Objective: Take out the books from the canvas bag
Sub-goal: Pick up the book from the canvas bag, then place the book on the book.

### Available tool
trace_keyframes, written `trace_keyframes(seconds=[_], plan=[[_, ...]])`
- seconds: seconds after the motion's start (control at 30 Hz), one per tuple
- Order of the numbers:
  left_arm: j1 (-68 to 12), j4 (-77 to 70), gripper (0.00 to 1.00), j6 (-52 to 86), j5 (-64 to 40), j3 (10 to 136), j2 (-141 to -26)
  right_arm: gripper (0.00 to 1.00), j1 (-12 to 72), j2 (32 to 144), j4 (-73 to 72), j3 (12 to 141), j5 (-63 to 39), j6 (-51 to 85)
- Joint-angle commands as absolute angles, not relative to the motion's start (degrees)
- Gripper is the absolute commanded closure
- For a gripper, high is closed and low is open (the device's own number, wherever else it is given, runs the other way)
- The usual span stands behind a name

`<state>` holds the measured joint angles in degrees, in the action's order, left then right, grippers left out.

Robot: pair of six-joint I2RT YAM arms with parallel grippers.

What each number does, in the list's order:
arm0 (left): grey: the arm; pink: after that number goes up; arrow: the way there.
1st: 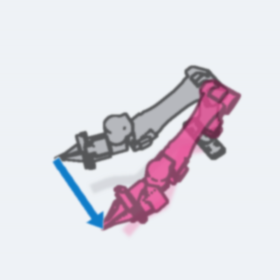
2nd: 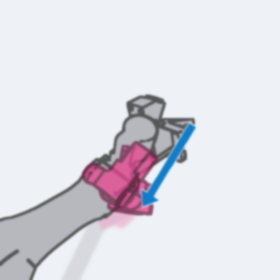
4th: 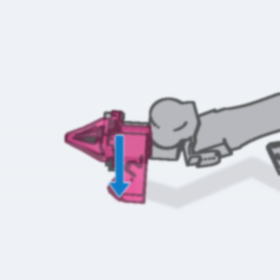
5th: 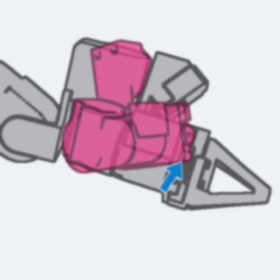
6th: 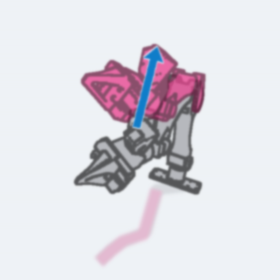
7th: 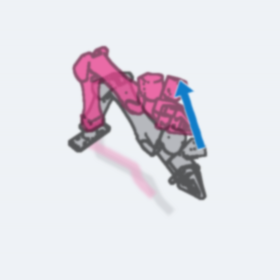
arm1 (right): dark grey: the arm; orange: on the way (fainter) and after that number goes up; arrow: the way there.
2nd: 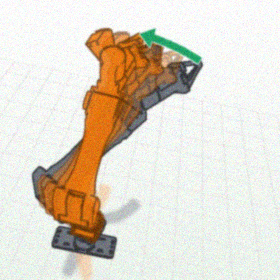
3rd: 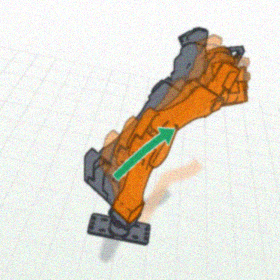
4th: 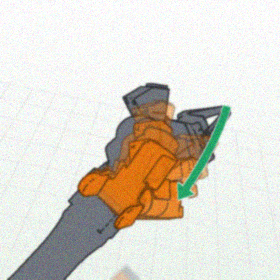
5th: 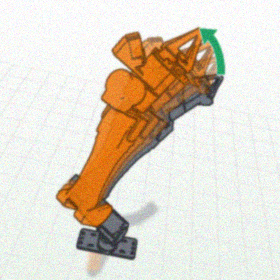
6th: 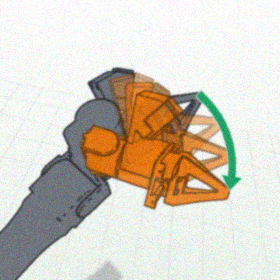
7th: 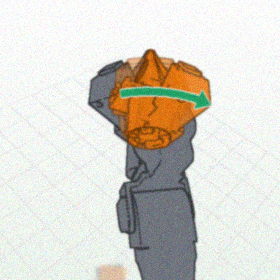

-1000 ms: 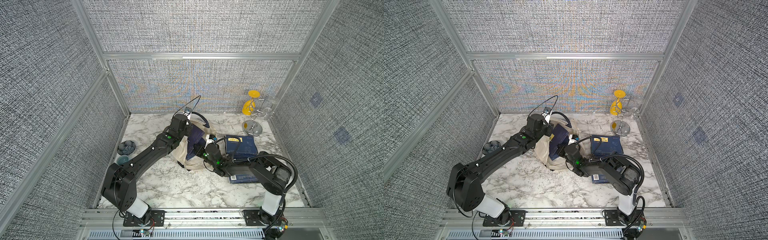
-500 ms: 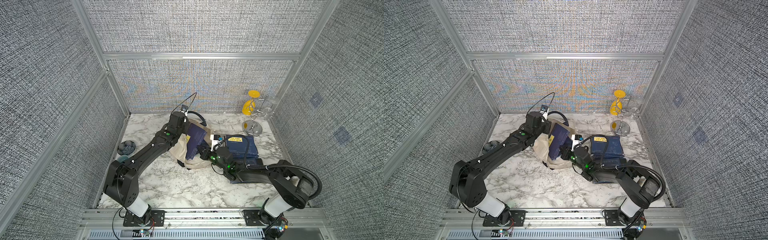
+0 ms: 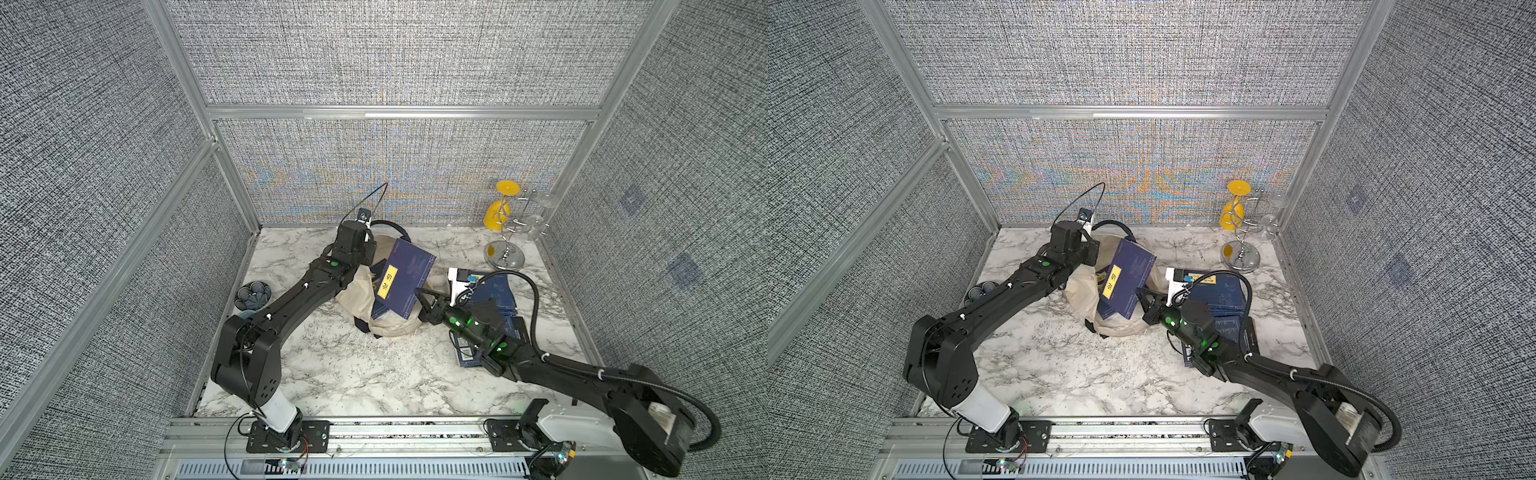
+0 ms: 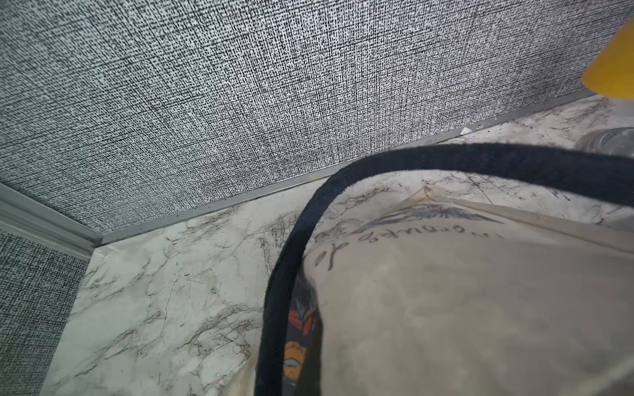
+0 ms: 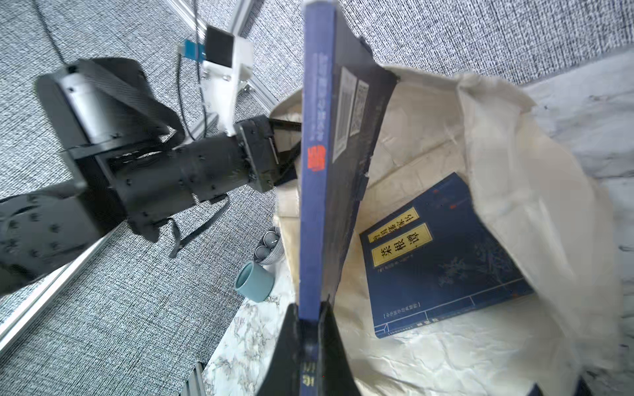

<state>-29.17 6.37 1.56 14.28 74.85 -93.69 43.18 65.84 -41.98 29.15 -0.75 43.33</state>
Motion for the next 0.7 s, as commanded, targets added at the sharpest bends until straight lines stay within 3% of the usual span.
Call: trace_keyframes(seconds=[0.0, 0.47, 0.67], plan=[[-28.75, 8.83, 1.0, 2.2, 13.91, 75.49, -94.44, 1.0, 43.15, 59.94, -37.15, 29.2, 2.67, 39.98], [-28.14, 9.62, 1.0, 2.62, 11.93, 76.48, -95.19, 1.0, 38.94, 37.95, -21.46, 22.45, 26.7, 44.8], [-28.13, 9.8, 1.0, 2.9, 10.92, 76.55, -95.35, 1.0, 34.63, 35.98, -19.43, 19.55, 30.78, 51.67]])
